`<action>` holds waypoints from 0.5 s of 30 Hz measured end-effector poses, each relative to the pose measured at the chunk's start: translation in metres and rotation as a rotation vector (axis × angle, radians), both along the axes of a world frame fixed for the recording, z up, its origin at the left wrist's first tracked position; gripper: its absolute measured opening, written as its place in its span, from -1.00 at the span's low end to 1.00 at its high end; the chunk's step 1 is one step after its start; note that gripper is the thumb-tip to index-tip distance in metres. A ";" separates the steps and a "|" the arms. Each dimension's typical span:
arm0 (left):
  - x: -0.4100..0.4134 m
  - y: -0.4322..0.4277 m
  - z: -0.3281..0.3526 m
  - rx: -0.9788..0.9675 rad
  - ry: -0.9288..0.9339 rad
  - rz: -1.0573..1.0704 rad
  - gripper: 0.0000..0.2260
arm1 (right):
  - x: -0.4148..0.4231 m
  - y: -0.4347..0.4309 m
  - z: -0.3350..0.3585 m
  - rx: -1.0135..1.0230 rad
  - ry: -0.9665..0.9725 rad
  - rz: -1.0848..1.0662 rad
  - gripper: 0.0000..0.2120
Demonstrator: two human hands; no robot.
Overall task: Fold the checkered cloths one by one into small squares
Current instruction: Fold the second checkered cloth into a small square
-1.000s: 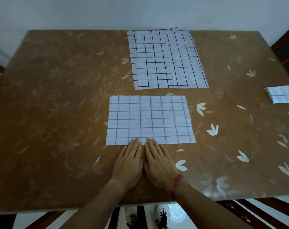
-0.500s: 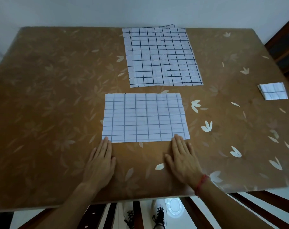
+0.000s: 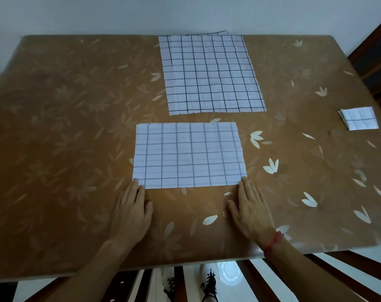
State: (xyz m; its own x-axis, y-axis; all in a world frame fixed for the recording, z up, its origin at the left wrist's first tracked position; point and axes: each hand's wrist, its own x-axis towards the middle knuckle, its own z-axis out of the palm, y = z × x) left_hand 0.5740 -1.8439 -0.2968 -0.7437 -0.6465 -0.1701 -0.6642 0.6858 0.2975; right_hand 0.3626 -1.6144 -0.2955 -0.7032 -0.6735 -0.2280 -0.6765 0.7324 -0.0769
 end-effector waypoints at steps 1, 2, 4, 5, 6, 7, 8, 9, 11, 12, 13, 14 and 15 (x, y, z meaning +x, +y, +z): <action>-0.006 0.001 0.001 0.001 0.014 0.006 -0.40 | 0.000 0.000 -0.001 -0.003 0.002 0.005 -0.30; -0.014 0.003 0.001 -0.004 0.026 -0.006 -0.40 | -0.001 0.001 -0.001 -0.003 0.001 0.008 -0.30; -0.035 0.007 0.000 -0.019 0.052 -0.059 -0.42 | -0.004 0.001 0.000 -0.015 -0.006 0.006 -0.31; -0.048 0.010 0.000 -0.017 0.073 -0.081 -0.45 | -0.005 0.001 0.001 -0.033 -0.002 0.005 -0.33; -0.061 0.013 0.000 -0.007 0.097 -0.095 -0.49 | -0.007 0.000 0.005 -0.053 0.007 -0.003 -0.36; -0.075 0.017 0.001 0.005 0.116 -0.105 -0.53 | -0.010 -0.002 0.008 -0.079 0.017 -0.006 -0.41; -0.088 0.020 0.002 0.014 0.127 -0.119 -0.53 | -0.014 -0.006 0.013 -0.104 0.008 -0.021 -0.45; -0.100 0.023 0.002 0.017 0.125 -0.138 -0.53 | -0.019 -0.010 0.016 -0.136 -0.010 -0.039 -0.47; -0.115 0.028 -0.001 0.005 0.095 -0.171 -0.51 | -0.031 -0.019 0.022 -0.198 -0.062 -0.097 -0.50; -0.120 0.029 -0.005 -0.007 0.071 -0.178 -0.51 | -0.038 -0.025 0.026 -0.236 -0.084 -0.134 -0.53; -0.122 0.030 -0.008 -0.023 0.047 -0.180 -0.50 | -0.047 -0.030 0.029 -0.273 -0.097 -0.167 -0.56; -0.123 0.031 -0.011 -0.039 0.029 -0.183 -0.49 | -0.057 -0.036 0.030 -0.293 -0.119 -0.197 -0.59; -0.124 0.032 -0.013 -0.052 0.023 -0.184 -0.49 | -0.067 -0.043 0.032 -0.319 -0.149 -0.213 -0.59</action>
State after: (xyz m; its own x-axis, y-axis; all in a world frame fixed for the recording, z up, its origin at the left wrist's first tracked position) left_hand 0.4504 -1.8121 -0.3094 -0.8534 -0.5070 -0.1212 -0.5198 0.8097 0.2724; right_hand 0.2960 -1.6570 -0.2640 -0.8098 -0.5694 -0.1415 -0.4762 0.7788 -0.4083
